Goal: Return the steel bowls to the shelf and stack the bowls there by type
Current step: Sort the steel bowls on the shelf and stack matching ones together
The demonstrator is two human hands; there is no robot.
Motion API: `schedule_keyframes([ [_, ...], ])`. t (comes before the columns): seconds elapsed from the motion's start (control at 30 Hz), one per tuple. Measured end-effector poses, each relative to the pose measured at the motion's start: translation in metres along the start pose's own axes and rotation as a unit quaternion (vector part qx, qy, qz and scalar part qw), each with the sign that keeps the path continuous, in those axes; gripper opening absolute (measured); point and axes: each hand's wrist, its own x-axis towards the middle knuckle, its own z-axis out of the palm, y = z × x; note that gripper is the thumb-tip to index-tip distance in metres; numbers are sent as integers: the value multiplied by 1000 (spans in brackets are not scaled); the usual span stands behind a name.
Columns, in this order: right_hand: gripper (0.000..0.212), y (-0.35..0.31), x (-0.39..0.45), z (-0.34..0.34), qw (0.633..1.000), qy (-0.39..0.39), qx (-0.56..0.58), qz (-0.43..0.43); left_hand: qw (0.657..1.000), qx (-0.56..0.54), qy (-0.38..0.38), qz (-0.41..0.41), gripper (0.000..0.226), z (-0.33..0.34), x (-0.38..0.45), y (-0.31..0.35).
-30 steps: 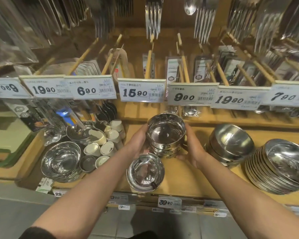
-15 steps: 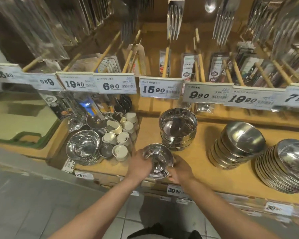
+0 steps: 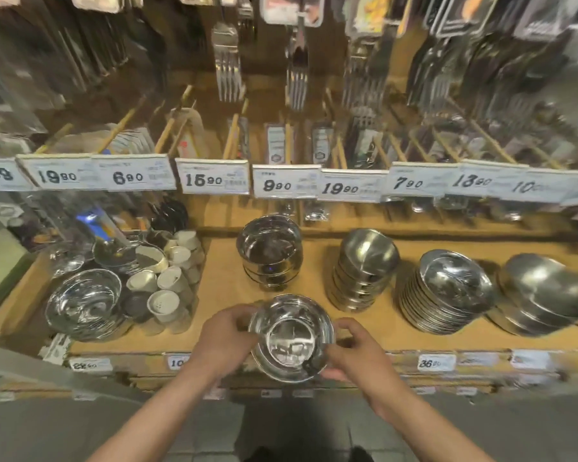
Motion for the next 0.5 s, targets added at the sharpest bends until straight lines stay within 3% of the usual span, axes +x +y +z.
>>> schedule_keyframes([
  [0.17, 21, -14, -25, -86, 996, 67, 24, -58, 996, -17, -29, 88, 21, 43, -7, 74],
  [0.3, 45, -22, -42, -161, 993, 89, 40, -67, 981, -89, -77, 155, 19, 92, -16, 132],
  [0.4, 49, -31, -46, -208, 987, 126, 67, -74, 980, -100, -49, 165, 7, 134, -24, 166],
  [0.5, 51, -43, -41, -247, 985, 129, 87, -80, 980, -116, -58, 147, 23, 171, -27, 194],
])
